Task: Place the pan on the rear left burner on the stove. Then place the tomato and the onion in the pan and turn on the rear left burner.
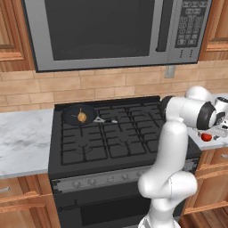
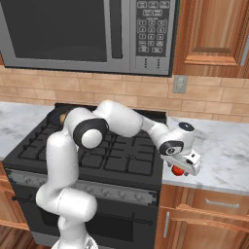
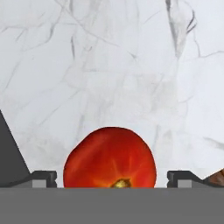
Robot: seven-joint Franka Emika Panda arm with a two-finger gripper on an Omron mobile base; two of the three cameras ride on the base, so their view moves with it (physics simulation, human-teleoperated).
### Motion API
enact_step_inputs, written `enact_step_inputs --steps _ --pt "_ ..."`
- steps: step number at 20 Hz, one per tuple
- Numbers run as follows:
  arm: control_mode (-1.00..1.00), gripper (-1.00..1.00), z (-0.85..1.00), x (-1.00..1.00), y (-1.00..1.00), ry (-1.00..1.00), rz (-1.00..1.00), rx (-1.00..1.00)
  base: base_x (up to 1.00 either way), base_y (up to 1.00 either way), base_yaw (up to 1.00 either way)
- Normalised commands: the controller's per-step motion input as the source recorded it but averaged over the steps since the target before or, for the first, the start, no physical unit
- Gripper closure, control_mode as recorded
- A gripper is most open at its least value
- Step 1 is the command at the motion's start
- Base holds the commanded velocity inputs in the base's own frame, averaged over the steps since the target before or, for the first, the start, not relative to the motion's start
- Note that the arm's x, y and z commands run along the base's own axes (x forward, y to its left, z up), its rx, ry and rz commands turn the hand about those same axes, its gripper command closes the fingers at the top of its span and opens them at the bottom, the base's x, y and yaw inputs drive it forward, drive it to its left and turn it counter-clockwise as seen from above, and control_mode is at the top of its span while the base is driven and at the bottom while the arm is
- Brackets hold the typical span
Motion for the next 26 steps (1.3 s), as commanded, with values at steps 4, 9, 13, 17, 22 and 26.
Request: enact_step_inputs --steps 4,9,13,17,22,26 --pt "-1.00 -1.00 -0.28 0.18 -0.05 0.05 0.00 0.03 0.00 0.00 0.00" --pt "-1.00 1.00 -0.25 0.09 0.00 0.06 0.00 0.01 0.00 0.00 0.00" --pt "-1.00 1.00 -0.04 -0.01 0.00 0.02 0.00 0.00 0.00 0.00 0.00" --pt "-1.00 1.00 0.06 -0.13 0.13 0.00 0.00 0.00 0.00 0.00 0.00" --pt "-1.00 1.00 0.22 -0.22 0.41 -0.05 0.00 0.00 0.00 0.00 0.00" --pt "-1.00 1.00 0.26 -0.23 0.61 -0.12 0.00 0.00 0.00 0.00 0.00"
